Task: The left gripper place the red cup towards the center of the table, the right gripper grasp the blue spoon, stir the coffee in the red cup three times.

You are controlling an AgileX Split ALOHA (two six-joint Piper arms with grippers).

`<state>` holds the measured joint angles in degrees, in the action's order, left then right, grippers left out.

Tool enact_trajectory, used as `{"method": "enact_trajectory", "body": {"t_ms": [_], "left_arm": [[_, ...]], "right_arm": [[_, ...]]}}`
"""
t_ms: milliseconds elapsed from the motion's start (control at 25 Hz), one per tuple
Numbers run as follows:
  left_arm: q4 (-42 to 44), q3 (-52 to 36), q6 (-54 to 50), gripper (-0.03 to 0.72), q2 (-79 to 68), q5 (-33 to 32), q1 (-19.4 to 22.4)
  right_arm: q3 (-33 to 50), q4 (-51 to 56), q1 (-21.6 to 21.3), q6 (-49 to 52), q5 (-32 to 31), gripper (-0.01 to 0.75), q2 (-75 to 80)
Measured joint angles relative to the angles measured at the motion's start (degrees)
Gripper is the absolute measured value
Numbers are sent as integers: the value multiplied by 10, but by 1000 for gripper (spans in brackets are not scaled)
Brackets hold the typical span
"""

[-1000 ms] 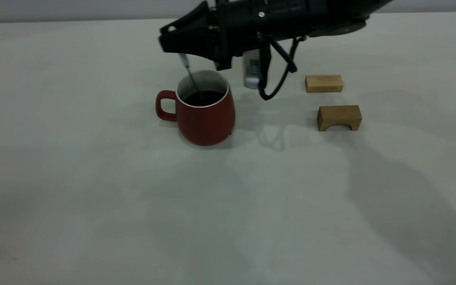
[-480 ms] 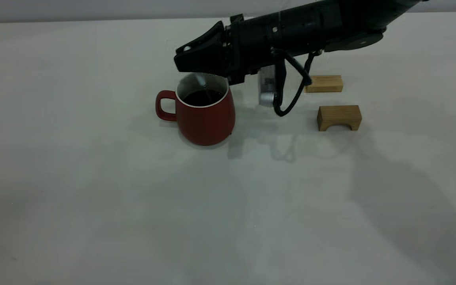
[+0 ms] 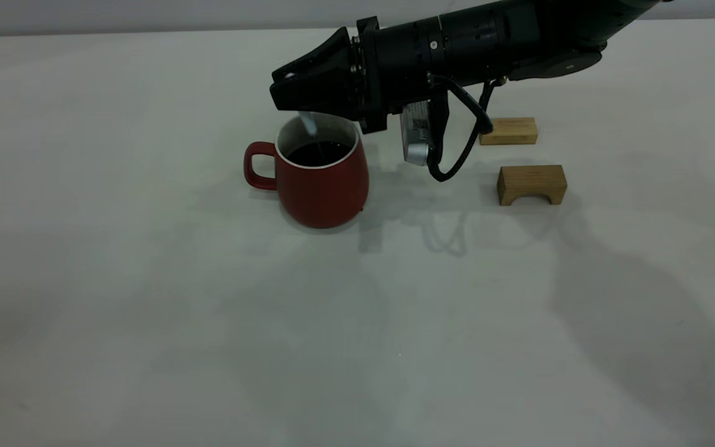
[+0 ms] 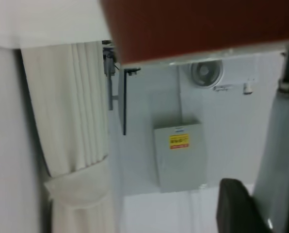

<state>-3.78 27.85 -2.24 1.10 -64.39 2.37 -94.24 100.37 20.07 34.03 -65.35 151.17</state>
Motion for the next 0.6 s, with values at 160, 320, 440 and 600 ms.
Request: {"method": "enact_trajectory", "body": {"t_ms": [160, 320, 440, 600], "left_arm": [[0, 0, 0, 551, 0, 0, 0], [0, 0, 0, 551, 0, 0, 0], [0, 0, 0, 551, 0, 0, 0], [0, 0, 0, 551, 0, 0, 0]], "right_arm": [[0, -47, 0, -114, 11, 422, -7], [0, -212, 0, -224, 71, 483, -58], [0, -380, 0, -304, 86, 487, -111], [0, -588, 0, -398, 80, 487, -188]]}}
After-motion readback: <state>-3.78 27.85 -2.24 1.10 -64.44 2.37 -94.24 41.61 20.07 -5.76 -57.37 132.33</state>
